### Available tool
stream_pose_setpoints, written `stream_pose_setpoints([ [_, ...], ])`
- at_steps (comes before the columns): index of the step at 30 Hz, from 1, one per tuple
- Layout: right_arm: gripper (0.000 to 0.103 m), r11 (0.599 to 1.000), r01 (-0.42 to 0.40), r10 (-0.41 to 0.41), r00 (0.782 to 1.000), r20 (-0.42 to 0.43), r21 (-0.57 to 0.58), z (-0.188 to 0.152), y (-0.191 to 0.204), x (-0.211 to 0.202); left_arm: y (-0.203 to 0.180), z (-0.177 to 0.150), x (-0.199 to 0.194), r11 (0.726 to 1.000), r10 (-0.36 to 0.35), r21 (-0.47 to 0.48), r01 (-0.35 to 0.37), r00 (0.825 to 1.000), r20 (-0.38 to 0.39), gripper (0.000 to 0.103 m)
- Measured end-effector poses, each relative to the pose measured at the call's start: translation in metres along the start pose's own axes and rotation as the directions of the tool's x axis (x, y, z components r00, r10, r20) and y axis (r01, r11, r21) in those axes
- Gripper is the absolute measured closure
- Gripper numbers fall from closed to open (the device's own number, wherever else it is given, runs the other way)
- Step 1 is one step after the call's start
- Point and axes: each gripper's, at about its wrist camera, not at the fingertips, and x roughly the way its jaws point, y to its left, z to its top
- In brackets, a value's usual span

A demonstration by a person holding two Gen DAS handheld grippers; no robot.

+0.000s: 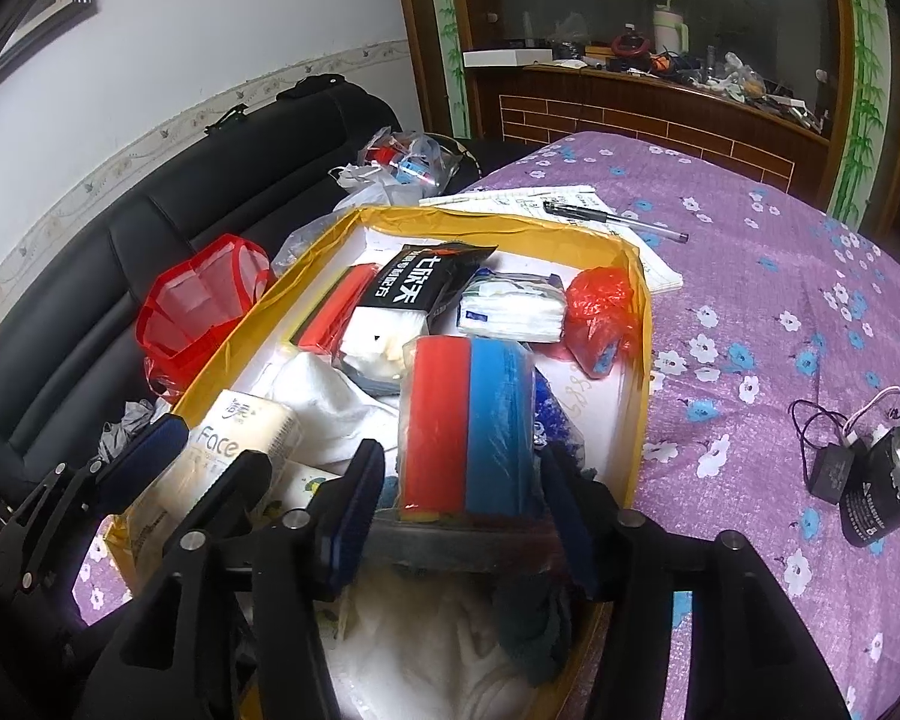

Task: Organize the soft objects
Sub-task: 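Lower the tissue pack and sponge into the box, then open both tools and pull them back from the box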

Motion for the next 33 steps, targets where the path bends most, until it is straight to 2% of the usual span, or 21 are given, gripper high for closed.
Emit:
stream_pose_setpoints([
  [5,0.044,1.0,-0.001,0.001,1.0,0.013,-0.003,0.0,0.003,-0.007,0.003,0.0,-0.005,1.0,0.019,-0.004,-0.019,1.0,0.018,0.048],
  [15,0.038,1.0,-0.005,0.005,0.999,0.038,-0.008,-0.001,0.007,-0.022,0.004,-0.003,-0.016,1.0,0.028,-0.008,-0.028,0.999,0.038,0.046],
  [19,0.038,1.0,-0.006,0.006,0.999,0.046,-0.01,-0.003,0.008,-0.028,0.003,-0.004,-0.021,0.999,0.039,-0.006,-0.038,0.998,0.053,0.038],
  [26,0.036,1.0,-0.008,0.008,0.998,0.059,0.0,-0.007,0.004,-0.039,-0.002,-0.004,-0.03,0.999,0.044,0.003,-0.044,0.996,0.074,0.035],
  [29,0.036,1.0,-0.007,0.007,0.998,0.065,0.006,-0.01,0.001,-0.044,-0.005,-0.005,-0.034,0.998,0.056,0.01,-0.057,0.995,0.087,0.028],
  [33,0.032,1.0,-0.004,0.003,0.997,0.076,0.017,-0.015,-0.006,-0.053,-0.009,-0.008,-0.041,0.997,0.073,0.015,-0.075,0.992,0.106,0.024],
])
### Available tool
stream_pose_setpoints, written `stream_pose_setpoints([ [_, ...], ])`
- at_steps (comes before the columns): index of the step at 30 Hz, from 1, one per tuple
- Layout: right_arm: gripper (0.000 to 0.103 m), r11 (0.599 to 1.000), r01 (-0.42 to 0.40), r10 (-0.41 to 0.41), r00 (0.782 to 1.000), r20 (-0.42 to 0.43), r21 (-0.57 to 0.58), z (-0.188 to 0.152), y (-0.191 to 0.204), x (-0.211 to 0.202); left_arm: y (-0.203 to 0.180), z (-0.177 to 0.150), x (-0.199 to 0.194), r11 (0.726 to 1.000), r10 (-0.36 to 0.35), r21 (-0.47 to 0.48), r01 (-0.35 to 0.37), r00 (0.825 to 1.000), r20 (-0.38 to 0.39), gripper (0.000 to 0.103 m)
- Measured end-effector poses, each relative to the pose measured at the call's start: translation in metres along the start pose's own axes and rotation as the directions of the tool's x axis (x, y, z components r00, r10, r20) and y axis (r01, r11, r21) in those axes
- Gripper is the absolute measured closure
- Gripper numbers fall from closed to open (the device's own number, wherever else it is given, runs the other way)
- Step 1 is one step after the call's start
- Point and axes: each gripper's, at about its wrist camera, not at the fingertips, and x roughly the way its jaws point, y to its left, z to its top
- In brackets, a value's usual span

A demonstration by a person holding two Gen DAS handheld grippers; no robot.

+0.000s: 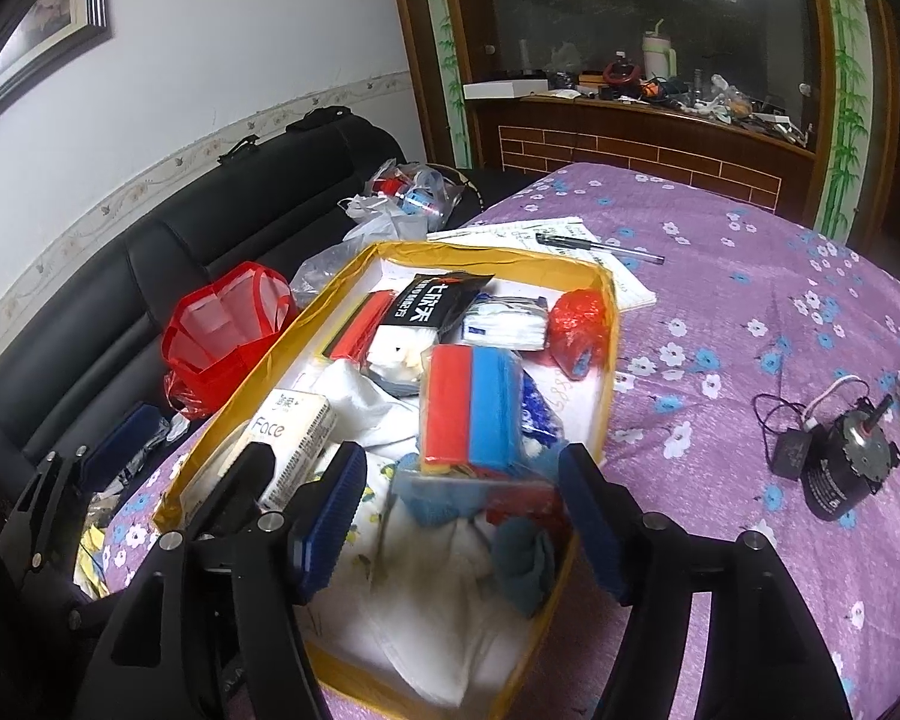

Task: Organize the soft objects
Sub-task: 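Open both tools and pull them back from the box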

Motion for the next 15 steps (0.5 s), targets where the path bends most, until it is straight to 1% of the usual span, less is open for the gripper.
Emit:
stream_pose_setpoints([
  [4,0.029,1.0,0.002,-0.002,1.0,0.015,0.012,-0.006,-0.009,-0.012,-0.006,-0.002,-0.004,1.0,0.018,0.018,-0.018,1.0,0.004,0.023],
  [6,0.027,1.0,0.003,-0.004,1.0,0.024,0.014,-0.01,-0.013,-0.019,-0.009,-0.003,-0.007,1.0,0.015,0.026,-0.015,1.0,0.007,0.021],
  [8,0.025,1.0,0.015,-0.015,0.999,0.038,0.006,-0.016,-0.018,-0.028,-0.012,-0.004,-0.011,1.0,-0.008,0.022,0.008,1.0,0.005,0.019],
  [9,0.024,1.0,0.024,-0.024,0.999,0.047,0.001,-0.02,-0.02,-0.033,-0.012,-0.005,-0.014,0.999,-0.031,0.013,0.03,1.0,0.007,0.019],
  [10,0.023,0.999,0.037,-0.037,0.998,0.055,-0.005,-0.024,-0.023,-0.038,-0.012,-0.006,-0.017,0.999,-0.053,0.003,0.053,0.999,0.008,0.016],
  [11,0.02,0.999,0.046,-0.045,0.997,0.065,-0.01,-0.028,-0.027,-0.043,-0.012,-0.008,-0.02,0.998,-0.07,0.0,0.07,0.998,0.004,0.014],
  [12,0.014,0.999,0.049,-0.048,0.996,0.077,-0.012,-0.033,-0.031,-0.049,-0.011,-0.01,-0.023,0.997,-0.077,-0.003,0.077,0.997,0.01,0.014],
  [13,0.011,0.998,0.06,-0.058,0.994,0.088,-0.019,-0.038,-0.033,-0.055,-0.011,-0.011,-0.026,0.998,-0.065,-0.007,0.065,0.998,0.017,0.014],
  [15,0.01,0.995,0.086,-0.081,0.991,0.108,-0.043,-0.048,-0.037,-0.064,-0.009,-0.012,-0.034,0.999,-0.045,-0.016,0.045,0.999,0.031,0.014],
])
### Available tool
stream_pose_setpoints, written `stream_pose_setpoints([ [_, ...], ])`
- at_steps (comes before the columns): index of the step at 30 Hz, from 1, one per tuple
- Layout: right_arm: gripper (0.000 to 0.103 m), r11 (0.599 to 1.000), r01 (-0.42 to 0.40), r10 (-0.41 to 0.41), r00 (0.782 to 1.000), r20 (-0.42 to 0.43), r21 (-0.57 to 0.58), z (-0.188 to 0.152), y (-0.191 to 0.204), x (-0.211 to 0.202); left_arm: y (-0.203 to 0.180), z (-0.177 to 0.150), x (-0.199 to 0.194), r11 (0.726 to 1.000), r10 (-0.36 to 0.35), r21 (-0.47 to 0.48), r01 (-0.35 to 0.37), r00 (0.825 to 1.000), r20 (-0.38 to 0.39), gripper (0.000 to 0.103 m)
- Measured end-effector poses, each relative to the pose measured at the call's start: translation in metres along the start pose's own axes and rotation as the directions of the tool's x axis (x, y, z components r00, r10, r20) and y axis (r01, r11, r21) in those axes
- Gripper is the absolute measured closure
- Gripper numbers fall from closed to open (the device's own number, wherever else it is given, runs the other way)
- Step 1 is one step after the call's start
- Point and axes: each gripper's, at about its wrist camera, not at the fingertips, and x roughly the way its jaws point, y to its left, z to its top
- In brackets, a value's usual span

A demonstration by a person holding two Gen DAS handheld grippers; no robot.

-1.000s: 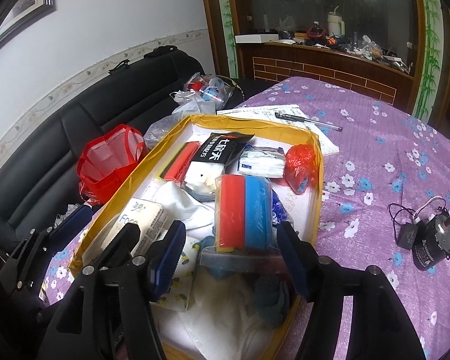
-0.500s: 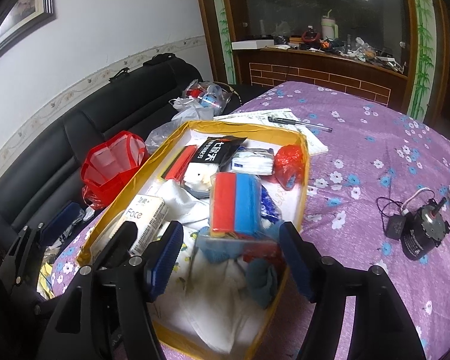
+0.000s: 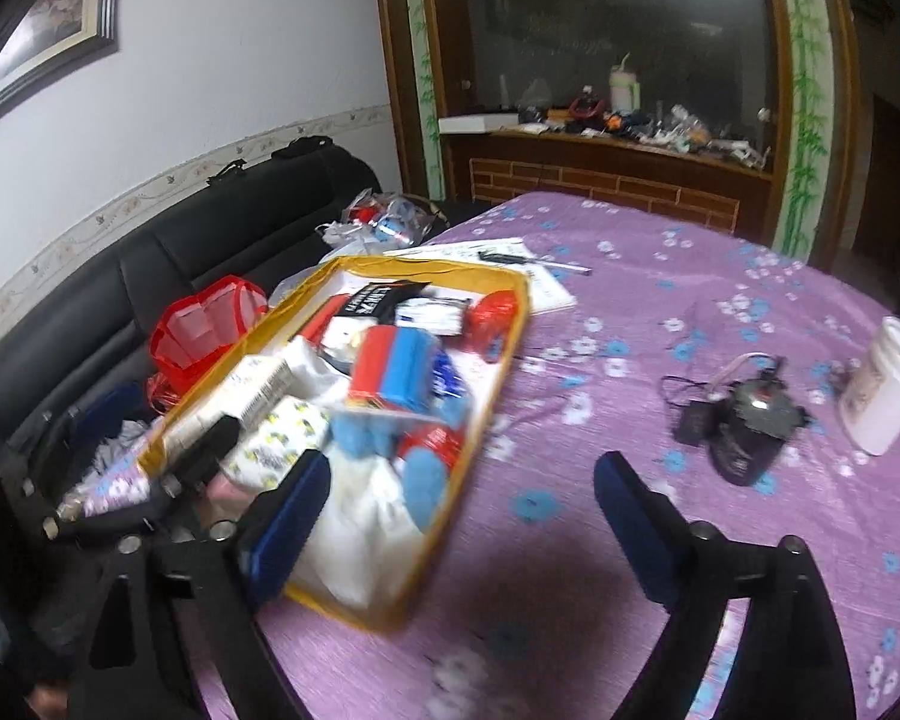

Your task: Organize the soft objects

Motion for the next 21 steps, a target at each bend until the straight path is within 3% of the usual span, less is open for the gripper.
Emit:
stream_pose_setpoints([
  [3,0.006,0.999,0.002,0.0,1.0,0.031,-0.054,-0.019,-0.002,-0.012,0.004,-0.002,-0.012,1.0,0.005,-0.012,-0.004,0.999,0.033,0.014],
  [5,0.003,0.997,-0.006,0.01,0.999,0.046,-0.075,-0.03,-0.003,-0.018,0.005,-0.004,-0.021,0.998,0.066,-0.015,-0.065,0.997,0.05,0.006],
  [8,0.003,0.996,-0.029,0.035,0.998,0.058,-0.09,-0.032,-0.002,-0.024,0.007,-0.007,-0.033,0.989,0.147,-0.042,-0.144,0.986,0.081,0.004],
  [12,0.001,0.995,-0.048,0.055,0.995,0.078,-0.086,-0.038,-0.002,-0.027,0.009,-0.012,-0.05,0.984,0.176,-0.061,-0.168,0.969,0.171,0.004],
  [16,0.001,0.995,-0.068,0.07,0.997,0.017,-0.075,-0.042,-0.002,-0.017,0.013,-0.006,-0.032,0.98,0.177,-0.107,-0.167,0.98,0.09,0.004],
  [21,0.001,0.994,-0.081,0.083,0.996,0.023,-0.072,-0.043,-0.003,-0.019,0.011,-0.009,-0.01,0.976,0.182,-0.118,-0.181,0.983,-0.008,0.004],
])
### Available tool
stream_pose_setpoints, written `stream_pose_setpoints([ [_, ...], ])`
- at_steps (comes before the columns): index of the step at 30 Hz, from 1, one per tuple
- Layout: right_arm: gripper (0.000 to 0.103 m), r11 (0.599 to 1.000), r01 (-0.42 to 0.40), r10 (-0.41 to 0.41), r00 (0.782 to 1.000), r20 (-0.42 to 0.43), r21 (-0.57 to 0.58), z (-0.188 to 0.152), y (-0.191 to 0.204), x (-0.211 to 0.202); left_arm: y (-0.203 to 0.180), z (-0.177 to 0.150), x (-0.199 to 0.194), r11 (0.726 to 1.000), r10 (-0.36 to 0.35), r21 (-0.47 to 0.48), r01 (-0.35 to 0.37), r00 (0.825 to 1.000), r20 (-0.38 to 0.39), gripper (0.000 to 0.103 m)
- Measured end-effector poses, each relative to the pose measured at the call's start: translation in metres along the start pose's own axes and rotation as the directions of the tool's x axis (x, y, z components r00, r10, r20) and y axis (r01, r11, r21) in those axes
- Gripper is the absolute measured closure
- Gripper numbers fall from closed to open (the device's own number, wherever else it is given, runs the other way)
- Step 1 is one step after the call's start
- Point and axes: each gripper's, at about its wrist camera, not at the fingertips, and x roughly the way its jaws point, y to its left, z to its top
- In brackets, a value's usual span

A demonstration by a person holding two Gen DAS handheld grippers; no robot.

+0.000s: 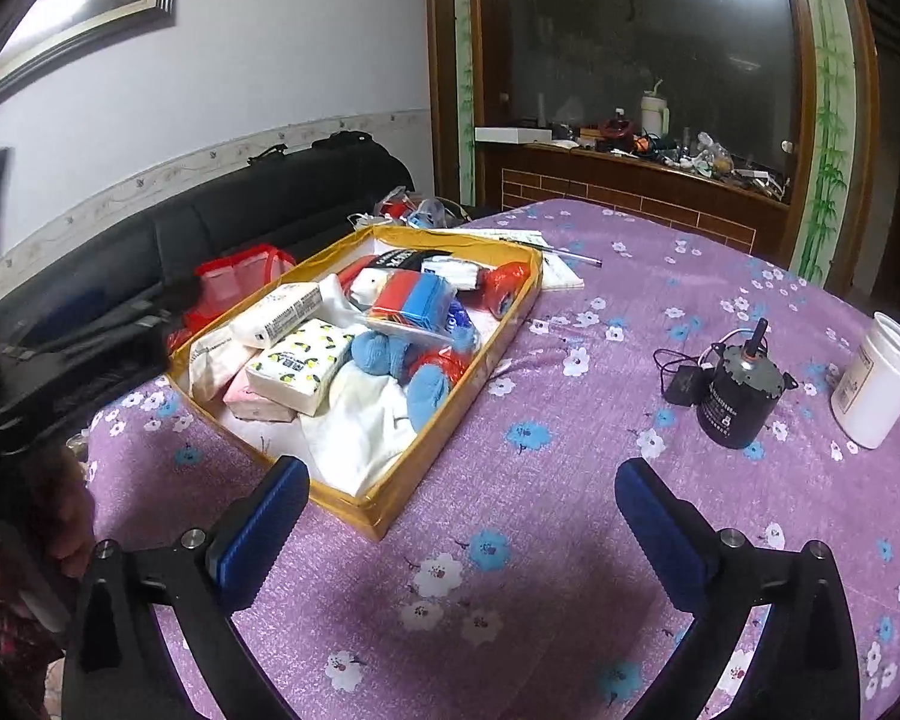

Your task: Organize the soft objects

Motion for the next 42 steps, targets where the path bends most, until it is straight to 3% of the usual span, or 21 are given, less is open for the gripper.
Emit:
stream_pose_setpoints([
  [14,0.001,0.999,-0.04,0.041,0.999,-0.028,0.026,-0.002,-0.001,0.003,0.003,-0.007,0.004,0.999,0.028,0.023,-0.027,0.999,-0.03,0.004],
  [42,0.001,1.0,-0.02,0.02,0.999,-0.026,0.005,-0.002,0.004,0.004,0.011,-0.009,0.01,0.997,0.066,0.039,-0.063,0.996,-0.066,0.004],
])
